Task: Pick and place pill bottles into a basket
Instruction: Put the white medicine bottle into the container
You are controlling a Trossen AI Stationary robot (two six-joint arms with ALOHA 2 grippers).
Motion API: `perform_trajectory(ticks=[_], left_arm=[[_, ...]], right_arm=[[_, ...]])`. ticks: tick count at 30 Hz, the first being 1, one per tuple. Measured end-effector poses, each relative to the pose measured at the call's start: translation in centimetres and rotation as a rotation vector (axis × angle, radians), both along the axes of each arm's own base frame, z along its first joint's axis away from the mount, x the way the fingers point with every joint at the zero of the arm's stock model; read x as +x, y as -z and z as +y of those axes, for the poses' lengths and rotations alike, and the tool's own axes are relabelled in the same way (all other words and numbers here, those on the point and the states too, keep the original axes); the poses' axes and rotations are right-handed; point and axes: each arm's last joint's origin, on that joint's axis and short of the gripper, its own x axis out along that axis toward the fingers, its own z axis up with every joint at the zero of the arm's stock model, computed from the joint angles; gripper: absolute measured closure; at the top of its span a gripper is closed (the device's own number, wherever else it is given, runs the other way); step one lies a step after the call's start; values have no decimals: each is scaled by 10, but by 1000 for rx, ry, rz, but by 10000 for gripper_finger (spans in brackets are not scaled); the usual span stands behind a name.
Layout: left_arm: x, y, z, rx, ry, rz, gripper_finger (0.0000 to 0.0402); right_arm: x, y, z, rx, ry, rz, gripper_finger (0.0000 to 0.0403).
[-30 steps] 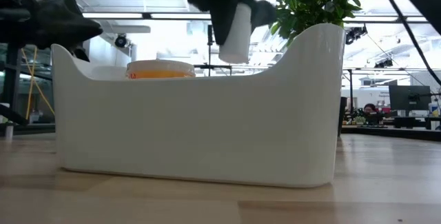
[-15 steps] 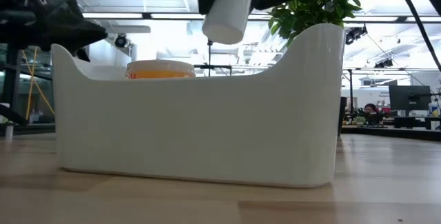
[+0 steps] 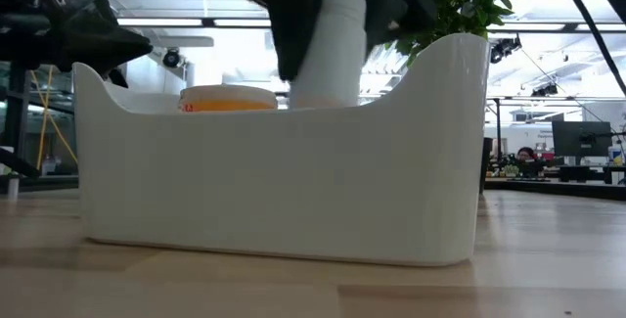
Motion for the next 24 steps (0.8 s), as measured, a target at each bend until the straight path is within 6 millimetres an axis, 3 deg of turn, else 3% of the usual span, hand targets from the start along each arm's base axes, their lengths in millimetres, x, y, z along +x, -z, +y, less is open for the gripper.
perform_trajectory(ticks=[14, 24], left_arm=[[0, 0, 0, -1, 3, -5, 334], [0, 0, 0, -1, 3, -5, 334]], right_arm=[[4, 35, -1, 2, -44, 128, 241], [7, 46, 0, 12, -68, 140, 242]])
